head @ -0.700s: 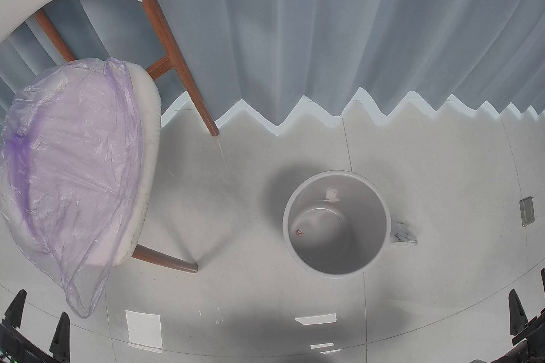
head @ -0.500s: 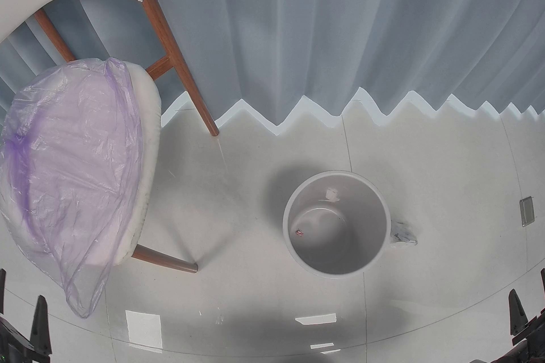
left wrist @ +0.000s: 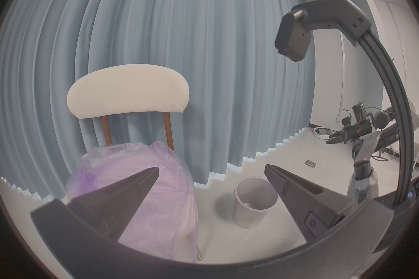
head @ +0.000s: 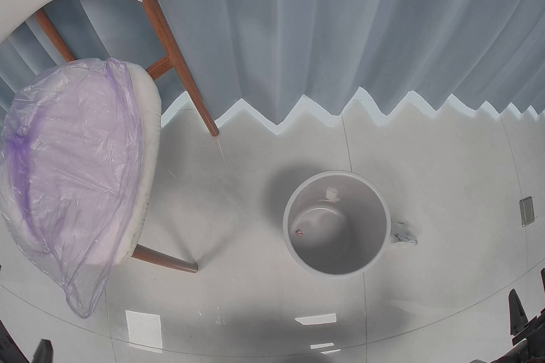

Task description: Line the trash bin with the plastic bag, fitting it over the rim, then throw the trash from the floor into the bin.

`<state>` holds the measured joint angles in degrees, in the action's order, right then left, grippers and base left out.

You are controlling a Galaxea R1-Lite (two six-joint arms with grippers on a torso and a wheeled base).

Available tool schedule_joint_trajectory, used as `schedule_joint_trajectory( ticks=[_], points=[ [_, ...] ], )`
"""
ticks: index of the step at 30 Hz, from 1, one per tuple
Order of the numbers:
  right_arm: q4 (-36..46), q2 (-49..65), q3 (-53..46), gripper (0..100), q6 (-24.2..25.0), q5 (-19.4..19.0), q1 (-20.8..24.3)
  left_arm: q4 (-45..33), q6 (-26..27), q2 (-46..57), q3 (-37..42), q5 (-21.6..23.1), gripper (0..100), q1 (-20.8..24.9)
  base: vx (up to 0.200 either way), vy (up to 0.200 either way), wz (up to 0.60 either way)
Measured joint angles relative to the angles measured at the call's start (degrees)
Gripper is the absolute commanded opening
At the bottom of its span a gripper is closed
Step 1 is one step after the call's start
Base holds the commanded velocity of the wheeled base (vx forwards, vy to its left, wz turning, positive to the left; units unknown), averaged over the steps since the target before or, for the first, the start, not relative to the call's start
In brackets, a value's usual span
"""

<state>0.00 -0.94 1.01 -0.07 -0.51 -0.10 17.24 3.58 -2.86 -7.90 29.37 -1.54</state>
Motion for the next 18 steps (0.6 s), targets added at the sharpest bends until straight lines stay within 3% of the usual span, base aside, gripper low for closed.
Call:
schedule_joint_trajectory(
  ticks=[10, 13, 18],
  points=[
    [0.0, -0.02, 0.0, 100, 0.0, 0.0, 0.0, -1.94, -0.04, -20.07, -14.37, 2.0, 100, -0.11, 0.0, 0.0, 0.0],
    [0.0, -0.02, 0.0, 100, 0.02, 0.02, 0.02, -2.33, -0.06, -27.06, -18.2, 2.38, 100, 3.51, 0.0, 0.0, 0.0],
    [0.0, -0.02, 0.0, 100, 0.07, 0.0, 0.02, -2.57, -0.02, -36.41, -22.6, 2.22, 100, 14.57, 0.0, 0.0, 0.0]
  ],
)
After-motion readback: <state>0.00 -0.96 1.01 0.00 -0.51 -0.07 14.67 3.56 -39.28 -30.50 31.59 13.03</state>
